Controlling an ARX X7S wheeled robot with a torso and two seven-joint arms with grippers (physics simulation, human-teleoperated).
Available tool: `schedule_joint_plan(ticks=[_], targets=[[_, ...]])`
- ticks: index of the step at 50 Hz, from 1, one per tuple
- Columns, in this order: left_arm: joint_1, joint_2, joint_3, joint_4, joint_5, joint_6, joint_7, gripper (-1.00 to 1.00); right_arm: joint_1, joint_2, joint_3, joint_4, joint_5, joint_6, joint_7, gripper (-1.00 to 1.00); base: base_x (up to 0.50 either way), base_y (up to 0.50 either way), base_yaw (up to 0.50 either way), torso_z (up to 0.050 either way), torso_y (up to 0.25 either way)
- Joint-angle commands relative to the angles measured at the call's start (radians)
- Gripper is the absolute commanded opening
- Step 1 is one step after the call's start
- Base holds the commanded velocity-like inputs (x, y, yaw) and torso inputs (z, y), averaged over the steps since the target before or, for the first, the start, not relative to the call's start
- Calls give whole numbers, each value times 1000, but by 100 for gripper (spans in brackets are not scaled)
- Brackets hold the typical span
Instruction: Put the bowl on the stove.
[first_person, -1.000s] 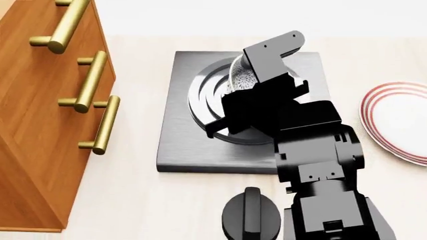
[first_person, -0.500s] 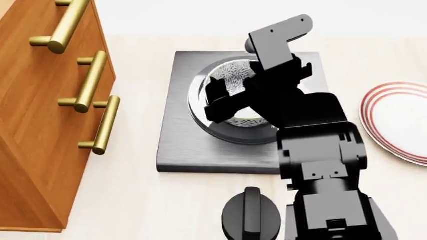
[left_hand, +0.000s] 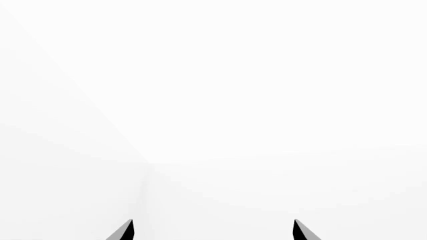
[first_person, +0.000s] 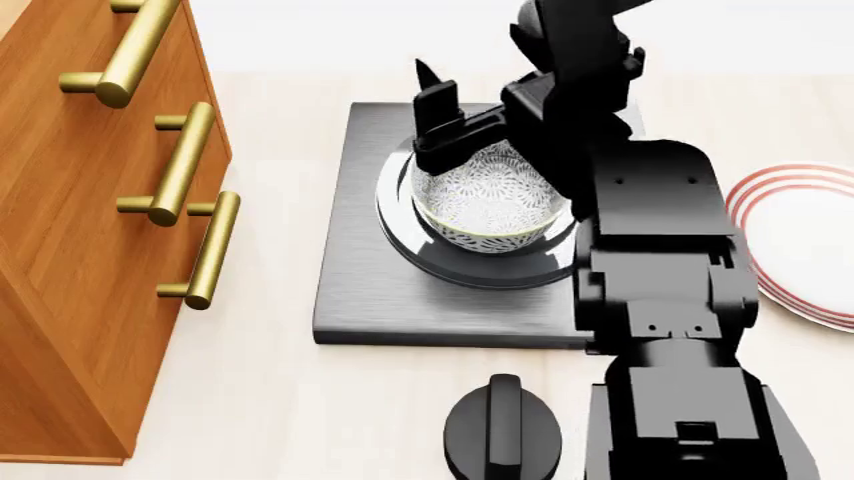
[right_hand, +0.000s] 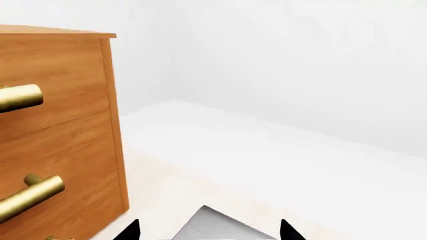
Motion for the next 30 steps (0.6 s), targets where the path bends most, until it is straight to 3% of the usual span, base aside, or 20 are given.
schedule_joint_plan(ticks=[1,7,8,13,21,23,30], targets=[[4,22,-33,3,-24,10,43,100,9,-6,114,0,-1,-148,-76,100,0,0,0,0,0],[2,22,-25,2,-24,11,45,100,-12,-5,201,-2,55,-298,-129,100,0,0,0,0,0],[2,22,-24,2,-24,11,45,100,-45,-8,221,-66,86,-283,-156,100,0,0,0,0,0],[-5,23,-8,1,-18,12,46,100,-382,-32,247,-816,201,56,-136,100,0,0,0,0,0],[-7,23,-3,2,-17,14,48,100,-636,-14,238,-1206,284,167,-124,100,0,0,0,0,0],[-14,26,14,-3,-15,20,52,100,-792,-24,280,-1361,349,113,-143,100,0,0,0,0,0],[-24,22,27,-2,-17,19,51,100,-957,-57,390,-1499,577,-1,-125,100,0,0,0,0,0]])
